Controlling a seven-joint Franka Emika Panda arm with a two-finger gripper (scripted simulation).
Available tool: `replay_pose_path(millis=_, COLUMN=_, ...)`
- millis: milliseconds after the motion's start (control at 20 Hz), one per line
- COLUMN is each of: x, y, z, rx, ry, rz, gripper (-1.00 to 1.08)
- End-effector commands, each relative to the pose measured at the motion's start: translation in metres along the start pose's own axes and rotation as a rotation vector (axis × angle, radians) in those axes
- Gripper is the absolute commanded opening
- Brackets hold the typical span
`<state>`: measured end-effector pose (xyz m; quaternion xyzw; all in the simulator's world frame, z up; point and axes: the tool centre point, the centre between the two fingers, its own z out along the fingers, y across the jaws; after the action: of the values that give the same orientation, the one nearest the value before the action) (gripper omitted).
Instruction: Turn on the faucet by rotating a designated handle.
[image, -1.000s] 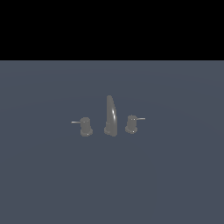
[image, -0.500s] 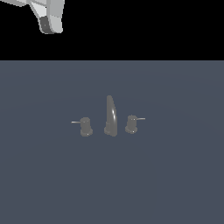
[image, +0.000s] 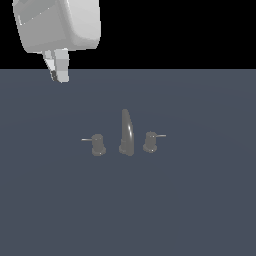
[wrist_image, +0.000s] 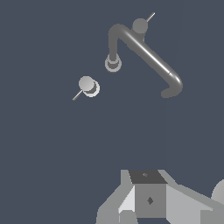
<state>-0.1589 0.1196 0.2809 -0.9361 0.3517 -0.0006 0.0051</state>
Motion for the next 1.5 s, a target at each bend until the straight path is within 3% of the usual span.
replay_pose_path(millis=0, x=0.003, y=-0.011, z=0.014, rx=0.002, ry=-0.001, rz=0.048, gripper=-1.00)
replay_pose_path(millis=1450, x=0.068, y=-0.101, z=0.150, rx=-0.003, ry=0.003, rz=0.509, gripper=-1.00)
